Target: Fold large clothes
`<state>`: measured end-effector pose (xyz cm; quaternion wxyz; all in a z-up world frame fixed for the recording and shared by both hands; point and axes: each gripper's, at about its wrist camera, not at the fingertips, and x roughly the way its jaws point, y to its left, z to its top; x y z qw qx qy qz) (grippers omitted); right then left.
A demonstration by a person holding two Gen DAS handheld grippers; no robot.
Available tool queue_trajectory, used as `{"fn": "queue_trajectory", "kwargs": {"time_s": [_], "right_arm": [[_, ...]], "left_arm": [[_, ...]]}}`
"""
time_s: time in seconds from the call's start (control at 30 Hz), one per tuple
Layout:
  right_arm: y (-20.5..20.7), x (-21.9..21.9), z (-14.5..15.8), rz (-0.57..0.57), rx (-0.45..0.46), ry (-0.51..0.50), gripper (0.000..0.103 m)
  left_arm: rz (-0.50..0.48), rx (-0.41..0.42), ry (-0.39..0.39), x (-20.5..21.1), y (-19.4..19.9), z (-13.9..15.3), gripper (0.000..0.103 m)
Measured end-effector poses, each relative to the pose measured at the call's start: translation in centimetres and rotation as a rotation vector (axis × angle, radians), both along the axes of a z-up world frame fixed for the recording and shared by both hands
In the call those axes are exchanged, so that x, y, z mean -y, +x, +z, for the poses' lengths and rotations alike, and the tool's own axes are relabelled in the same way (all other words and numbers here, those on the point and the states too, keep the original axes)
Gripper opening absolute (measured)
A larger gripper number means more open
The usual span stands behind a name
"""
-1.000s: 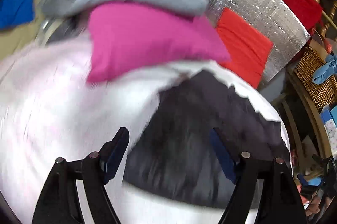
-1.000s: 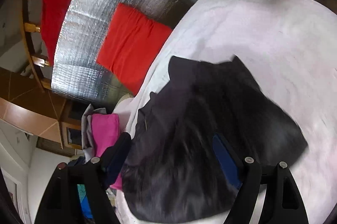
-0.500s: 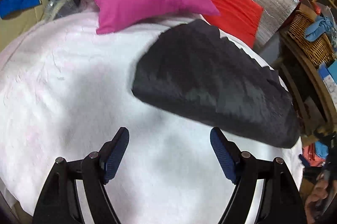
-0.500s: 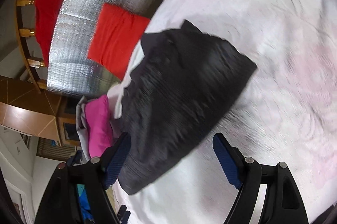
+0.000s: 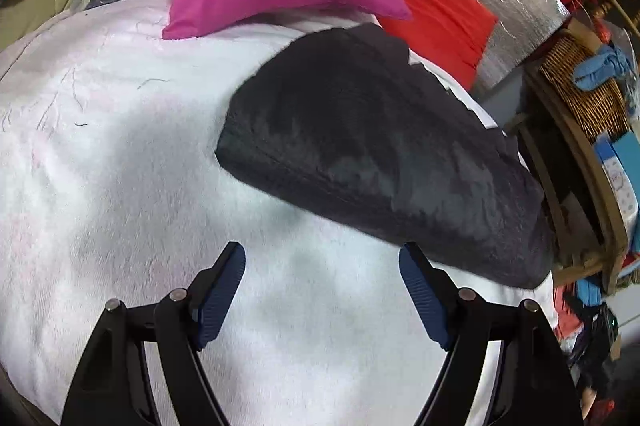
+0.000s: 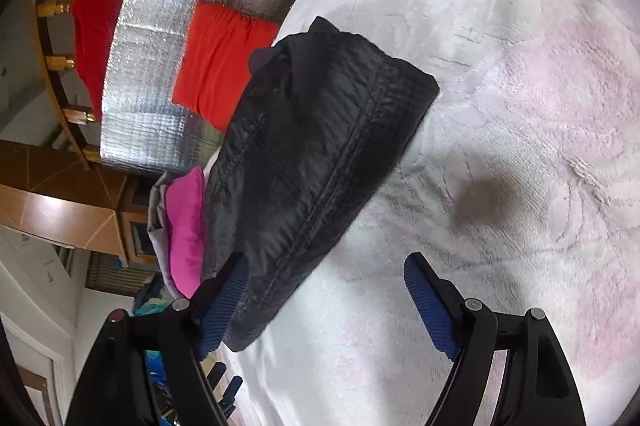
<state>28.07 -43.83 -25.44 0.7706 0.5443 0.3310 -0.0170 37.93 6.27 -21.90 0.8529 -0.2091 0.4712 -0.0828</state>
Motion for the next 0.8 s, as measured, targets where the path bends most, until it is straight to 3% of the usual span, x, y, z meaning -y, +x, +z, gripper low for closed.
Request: {"fn": "queue_trajectory", "kwargs": {"time_s": [0.37, 0.63, 0.8], "right_arm": [[3.2, 1.8, -0.8, -0.017, 0.021, 0.052, 0.083], [6.6, 3.3, -2.4, -0.090, 0.041, 0.108, 0.084], [8.1, 3.0, -2.0, -0.111, 0.069, 0.075, 0.085]], "left_arm": [[0.038, -0.019, -0.142, 0.6, 2.6, -1.4, 0.080], [0.159, -0.045, -0.247, -0.5, 5.3, -2.7, 0.080], [0.202, -0.098, -0.353, -1.4, 6.8, -4.5, 0.080]]}}
